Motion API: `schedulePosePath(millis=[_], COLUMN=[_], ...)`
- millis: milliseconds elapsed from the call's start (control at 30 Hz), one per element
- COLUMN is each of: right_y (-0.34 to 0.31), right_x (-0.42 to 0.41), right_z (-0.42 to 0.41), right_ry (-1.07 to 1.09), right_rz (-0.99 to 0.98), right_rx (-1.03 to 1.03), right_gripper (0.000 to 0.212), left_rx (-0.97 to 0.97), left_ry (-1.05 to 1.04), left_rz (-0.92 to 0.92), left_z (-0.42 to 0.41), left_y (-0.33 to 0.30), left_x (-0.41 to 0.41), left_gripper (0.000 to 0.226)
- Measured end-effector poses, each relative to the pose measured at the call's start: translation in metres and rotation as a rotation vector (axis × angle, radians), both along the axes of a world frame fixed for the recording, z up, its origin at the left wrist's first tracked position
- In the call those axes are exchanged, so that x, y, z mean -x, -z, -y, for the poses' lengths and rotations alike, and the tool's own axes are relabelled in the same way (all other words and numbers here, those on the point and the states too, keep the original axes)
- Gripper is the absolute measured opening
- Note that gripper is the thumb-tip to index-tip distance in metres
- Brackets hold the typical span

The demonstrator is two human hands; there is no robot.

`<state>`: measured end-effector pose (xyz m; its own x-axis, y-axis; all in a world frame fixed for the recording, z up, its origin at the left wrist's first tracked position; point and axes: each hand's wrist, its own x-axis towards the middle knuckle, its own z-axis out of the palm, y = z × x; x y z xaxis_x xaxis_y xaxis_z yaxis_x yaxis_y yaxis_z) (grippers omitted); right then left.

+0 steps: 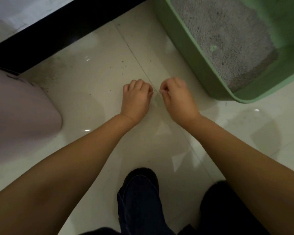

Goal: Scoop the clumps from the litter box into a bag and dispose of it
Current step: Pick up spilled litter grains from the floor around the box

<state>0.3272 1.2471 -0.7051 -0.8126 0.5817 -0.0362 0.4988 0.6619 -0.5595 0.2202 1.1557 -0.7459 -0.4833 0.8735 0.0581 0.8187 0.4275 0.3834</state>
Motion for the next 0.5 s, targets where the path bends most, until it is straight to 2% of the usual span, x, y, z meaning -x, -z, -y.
schedulePosePath(millis=[133,200,267,333,400,433,500], right_y=[-0.062,-0.078,-0.078,-0.069,-0.060,-0.058,-0.062], right_x=[-0.013,-0.031,-0.054,-0.075,-0.088,-0.090,-0.079], right_z=[-0.039,-0.066,-0.090,-0.106,-0.111,-0.110,-0.099], right_ry=[0.235,0.404,0.531,0.576,0.553,0.542,0.552], right_rz=[-0.374,-0.426,-0.331,-0.101,0.094,0.113,0.022], right_rx=[-0.110,-0.148,-0.125,-0.090,-0.080,-0.088,-0.121], right_gripper=[0.015,0.013,0.015,0.017,0.021,0.024,0.024], left_rx=[-0.275,-0.367,-0.323,-0.089,0.083,0.076,-0.083], left_ry=[-0.052,0.025,0.148,0.298,0.384,0.385,0.348], left_rz=[0.077,0.117,0.086,0.003,-0.023,-0.008,0.055], left_z=[-0.046,-0.079,-0.107,-0.127,-0.134,-0.132,-0.120], left_y=[-0.054,-0.079,-0.094,-0.096,-0.090,-0.087,-0.085], left_x=[-0.017,-0.028,-0.041,-0.056,-0.063,-0.063,-0.056], left_gripper=[0.024,0.023,0.018,0.019,0.029,0.034,0.036])
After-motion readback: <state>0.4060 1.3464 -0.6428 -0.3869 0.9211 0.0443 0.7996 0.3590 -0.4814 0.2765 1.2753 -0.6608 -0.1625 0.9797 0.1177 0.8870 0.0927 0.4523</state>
